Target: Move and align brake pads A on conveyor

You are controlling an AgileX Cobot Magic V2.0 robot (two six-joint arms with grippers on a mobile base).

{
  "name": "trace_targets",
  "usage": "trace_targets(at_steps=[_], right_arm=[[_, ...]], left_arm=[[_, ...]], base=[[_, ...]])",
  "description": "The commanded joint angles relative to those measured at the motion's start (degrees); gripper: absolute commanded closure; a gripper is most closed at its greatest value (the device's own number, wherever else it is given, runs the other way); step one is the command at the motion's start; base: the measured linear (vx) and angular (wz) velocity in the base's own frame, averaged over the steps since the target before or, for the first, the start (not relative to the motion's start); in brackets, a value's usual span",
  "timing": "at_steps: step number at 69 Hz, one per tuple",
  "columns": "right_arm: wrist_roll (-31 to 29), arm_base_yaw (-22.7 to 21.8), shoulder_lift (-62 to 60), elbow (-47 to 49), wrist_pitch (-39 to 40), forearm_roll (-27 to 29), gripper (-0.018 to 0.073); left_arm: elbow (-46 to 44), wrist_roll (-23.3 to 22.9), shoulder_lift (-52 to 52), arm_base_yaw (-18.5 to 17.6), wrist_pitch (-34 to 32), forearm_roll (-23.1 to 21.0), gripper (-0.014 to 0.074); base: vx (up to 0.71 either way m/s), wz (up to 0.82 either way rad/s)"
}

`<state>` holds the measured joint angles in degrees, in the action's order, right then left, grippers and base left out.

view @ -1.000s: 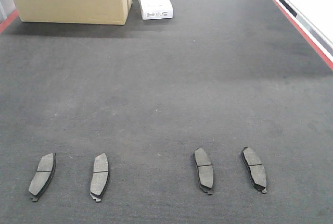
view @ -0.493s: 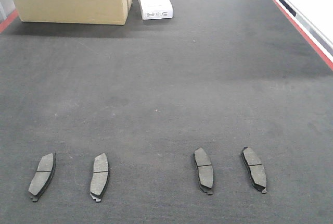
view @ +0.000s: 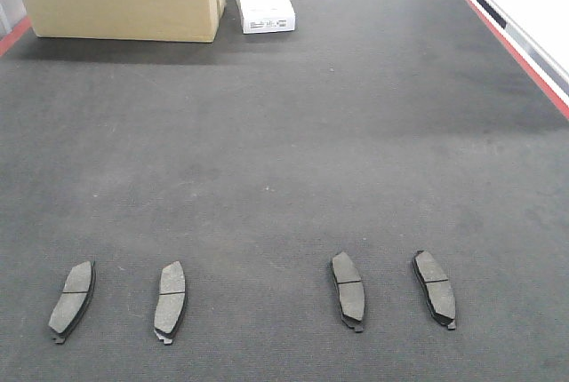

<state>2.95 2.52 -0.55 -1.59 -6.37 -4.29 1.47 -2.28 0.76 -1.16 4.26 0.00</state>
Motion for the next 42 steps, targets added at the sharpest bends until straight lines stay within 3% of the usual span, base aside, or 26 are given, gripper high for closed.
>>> trace_targets(at_steps=[1,42], right_arm=[[-0.08,0.15,-0.7,-0.73,3.78,-0.22,0.0571],[-0.08,0.15,-0.7,-0.68,3.78,-0.22,0.0571]], left_arm=[[1.0,-0.28,0.81,0.12,-4.26,0.0,0.0602],[1.0,-0.28,0.81,0.12,-4.26,0.0,0.0602]], base=[[0.0,0.0],[0.0,0.0]])
